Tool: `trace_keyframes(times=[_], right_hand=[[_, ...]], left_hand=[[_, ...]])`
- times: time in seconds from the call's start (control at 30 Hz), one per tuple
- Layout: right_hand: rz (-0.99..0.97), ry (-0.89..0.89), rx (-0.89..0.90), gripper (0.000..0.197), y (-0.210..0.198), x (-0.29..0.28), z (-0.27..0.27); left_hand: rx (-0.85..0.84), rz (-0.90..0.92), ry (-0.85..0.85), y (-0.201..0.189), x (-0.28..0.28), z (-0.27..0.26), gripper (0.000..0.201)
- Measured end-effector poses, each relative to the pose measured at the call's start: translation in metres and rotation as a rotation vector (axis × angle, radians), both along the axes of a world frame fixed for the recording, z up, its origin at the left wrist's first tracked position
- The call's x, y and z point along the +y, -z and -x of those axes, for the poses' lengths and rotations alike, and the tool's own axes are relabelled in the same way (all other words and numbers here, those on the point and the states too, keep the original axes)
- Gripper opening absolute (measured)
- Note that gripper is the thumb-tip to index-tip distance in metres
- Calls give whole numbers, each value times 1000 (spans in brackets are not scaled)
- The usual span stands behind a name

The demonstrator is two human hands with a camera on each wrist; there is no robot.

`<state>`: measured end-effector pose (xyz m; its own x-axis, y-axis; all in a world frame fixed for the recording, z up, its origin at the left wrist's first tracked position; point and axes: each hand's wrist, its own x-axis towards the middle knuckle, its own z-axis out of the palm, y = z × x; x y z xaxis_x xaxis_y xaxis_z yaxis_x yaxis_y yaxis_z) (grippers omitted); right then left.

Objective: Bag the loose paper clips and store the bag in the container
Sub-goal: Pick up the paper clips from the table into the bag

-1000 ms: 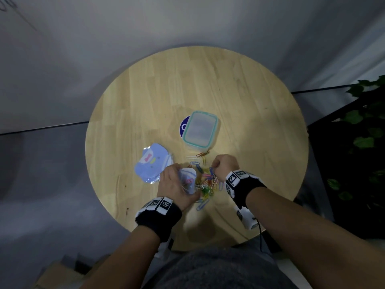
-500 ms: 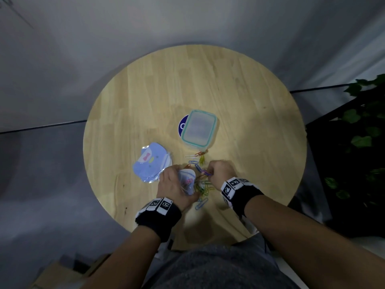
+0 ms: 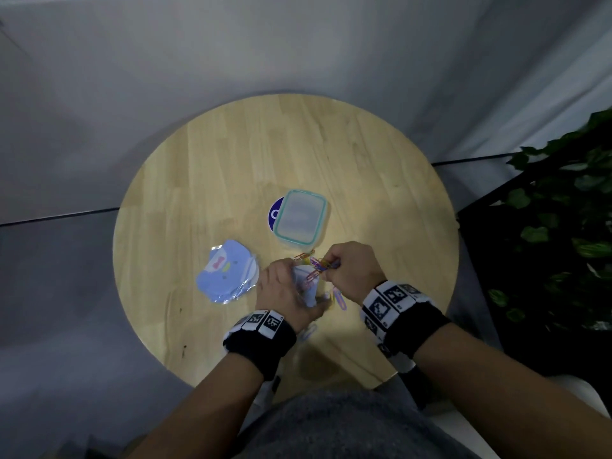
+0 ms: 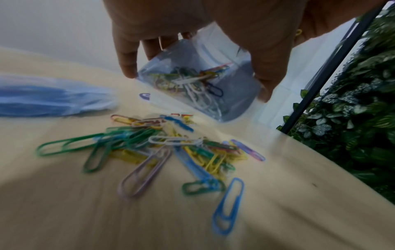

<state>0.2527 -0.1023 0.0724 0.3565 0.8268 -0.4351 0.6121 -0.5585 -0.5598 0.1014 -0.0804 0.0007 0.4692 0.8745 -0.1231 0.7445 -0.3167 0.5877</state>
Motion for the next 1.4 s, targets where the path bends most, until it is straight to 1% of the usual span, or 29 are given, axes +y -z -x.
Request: trace_keyframes(times=[0.13, 0.2, 0.27, 0.37, 0.47, 0.57, 0.63, 0.7, 0.83, 0.9, 0.93, 1.07, 1.13, 1.17, 1.23, 1.3, 1.33, 1.4], right_hand=[[81, -162, -174, 21, -5, 5, 4], [101, -206, -219, 21, -9, 6, 6], [85, -232, -236, 22, -12, 7, 9], [63, -249, -221, 21, -13, 7, 17], [76, -216, -179, 20, -15, 11, 18], [161, -144, -70, 21, -17, 14, 10], [233, -96, -10, 21, -16, 15, 4], [284, -50, 0, 22, -13, 15, -1], [337, -60, -4, 27, -9, 14, -2], [306, -51, -7, 21, -9, 15, -1], [267, -19, 1, 18, -8, 16, 0], [30, 134, 26, 10, -8, 16, 9], [-93, 201, 82, 14, -8, 12, 13], [-124, 229, 114, 17, -9, 10, 15], [-130, 235, 175, 20, -11, 7, 16], [-87, 200, 211, 13, -14, 5, 15], [-57, 188, 226, 10, -15, 5, 13], [-6, 182, 269, 12, -16, 5, 9]], left_hand=[[-7, -109, 3, -5, 0, -11, 87], [1, -132, 4, -7, -1, -13, 85], [10, -123, 2, -8, -2, -13, 79], [33, -120, 4, -7, -4, -14, 68], [50, -123, 9, -4, -5, -15, 70], [17, -117, 15, -7, -6, -17, 74], [-40, -136, -2, -12, -7, -21, 67], [-81, -158, -17, -14, -7, -24, 61], [-71, -145, -16, -10, -10, -22, 64], [-59, -125, 1, -11, -13, -24, 63], [-50, -104, 5, -14, -14, -26, 63], [-111, -13, -72, -22, -14, -30, 63], [-106, 52, -90, -25, -13, -32, 68], [-100, 79, -98, -25, -12, -32, 71], [-108, 117, -119, -24, -11, -31, 80], [-121, 124, -134, -22, -11, -28, 85], [-119, 125, -136, -20, -11, -26, 86], [-111, 129, -136, -19, -9, -24, 86]])
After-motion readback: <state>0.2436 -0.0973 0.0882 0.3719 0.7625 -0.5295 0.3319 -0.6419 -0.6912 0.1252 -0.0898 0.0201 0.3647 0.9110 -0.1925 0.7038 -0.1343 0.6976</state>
